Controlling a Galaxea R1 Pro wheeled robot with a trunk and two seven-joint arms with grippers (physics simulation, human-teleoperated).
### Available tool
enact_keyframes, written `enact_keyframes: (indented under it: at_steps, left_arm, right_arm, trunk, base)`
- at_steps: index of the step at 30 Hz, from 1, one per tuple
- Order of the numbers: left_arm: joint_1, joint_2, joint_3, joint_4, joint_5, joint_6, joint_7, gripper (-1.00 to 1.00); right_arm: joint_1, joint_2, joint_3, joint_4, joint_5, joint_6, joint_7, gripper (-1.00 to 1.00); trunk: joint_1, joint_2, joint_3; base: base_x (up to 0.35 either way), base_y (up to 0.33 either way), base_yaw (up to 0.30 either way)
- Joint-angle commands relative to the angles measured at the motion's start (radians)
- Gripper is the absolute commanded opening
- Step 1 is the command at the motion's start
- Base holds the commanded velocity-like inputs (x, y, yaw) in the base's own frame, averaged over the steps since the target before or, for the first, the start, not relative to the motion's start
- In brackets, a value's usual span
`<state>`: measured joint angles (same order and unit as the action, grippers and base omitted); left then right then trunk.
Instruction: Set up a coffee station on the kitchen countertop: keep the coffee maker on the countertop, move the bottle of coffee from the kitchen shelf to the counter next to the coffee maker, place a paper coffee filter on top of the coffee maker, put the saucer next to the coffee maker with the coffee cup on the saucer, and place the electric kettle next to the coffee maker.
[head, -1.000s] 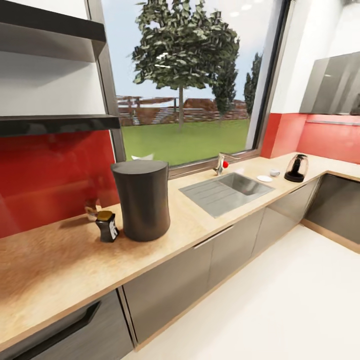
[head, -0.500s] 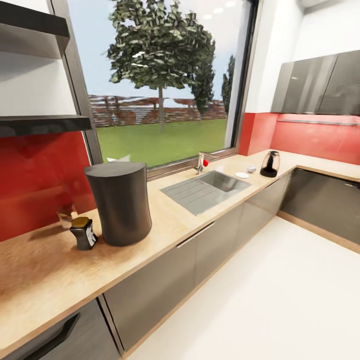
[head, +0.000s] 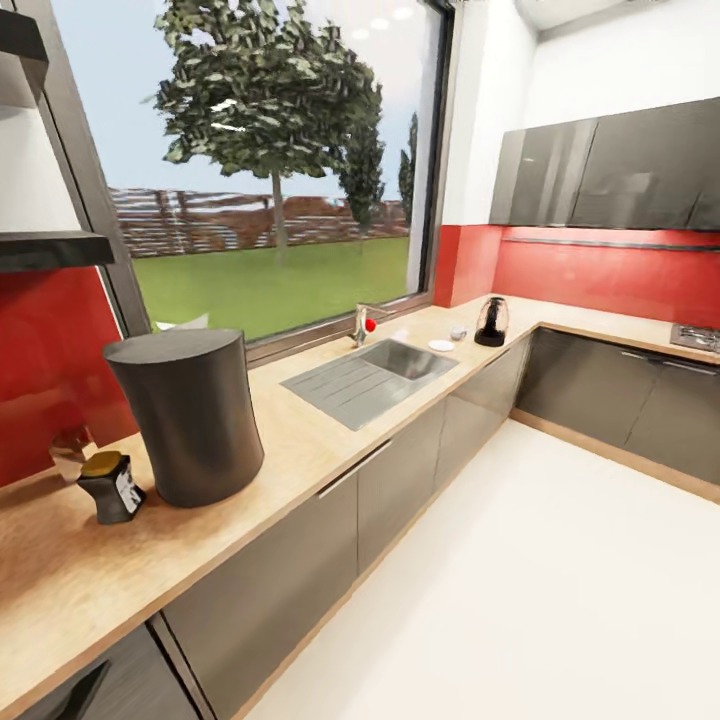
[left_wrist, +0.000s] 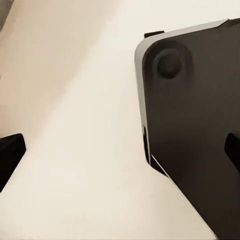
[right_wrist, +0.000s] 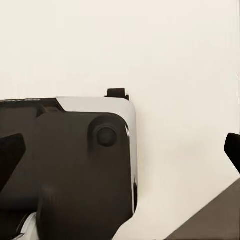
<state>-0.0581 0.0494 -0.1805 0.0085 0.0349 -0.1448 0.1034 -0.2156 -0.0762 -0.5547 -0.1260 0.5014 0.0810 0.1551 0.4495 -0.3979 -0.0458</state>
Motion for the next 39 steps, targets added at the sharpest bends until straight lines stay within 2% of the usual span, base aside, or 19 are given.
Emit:
enact_keyframes:
  at_steps: [1, 8, 11, 17, 33, 39]
  left_arm:
    - [-0.001, 0.0, -0.008, 0.002, 0.004, -0.003, 0.012, 1.0]
    - [0.011, -0.008, -0.008, 0.005, 0.005, -0.003, 0.137, 1.0]
    - [0.012, -0.01, -0.008, 0.004, 0.005, -0.002, 0.157, 1.0]
    - [0.012, -0.011, -0.008, 0.004, 0.006, -0.002, 0.167, 1.0]
    - [0.012, -0.011, -0.005, 0.002, 0.008, -0.002, 0.176, 1.0]
    - [0.012, -0.011, -0.004, 0.002, 0.008, -0.002, 0.176, 1.0]
  right_arm:
    - [-0.001, 0.0, -0.01, -0.002, 0.008, 0.005, 0.006, 1.0]
    - [-0.001, -0.003, -0.016, -0.003, 0.004, 0.005, 0.004, 1.0]
    - [-0.001, -0.003, -0.016, -0.003, 0.004, 0.005, 0.004, 1.0]
    - [-0.001, -0.003, -0.016, -0.003, 0.004, 0.005, 0.003, 1.0]
    - [-0.001, -0.002, -0.016, -0.003, 0.003, 0.005, 0.003, 1.0]
    - [-0.001, -0.002, -0.016, -0.003, 0.003, 0.005, 0.003, 1.0]
  trunk:
    - [0.001, -0.002, -0.002]
    - [0.001, -0.002, -0.002]
    - [0.001, -0.002, -0.002]
    - [0.001, -0.002, -0.002]
    - [0.001, -0.002, -0.002]
    - [0.001, -0.002, -0.002]
  base:
    - [0.0, 0.0, -0.271]
    - [0.112, -0.069, -0.271]
    - [0.215, -0.156, -0.271]
    - [0.23, -0.169, -0.216]
    - [0.236, -0.173, -0.022]
    - [0.242, -0.173, -0.221]
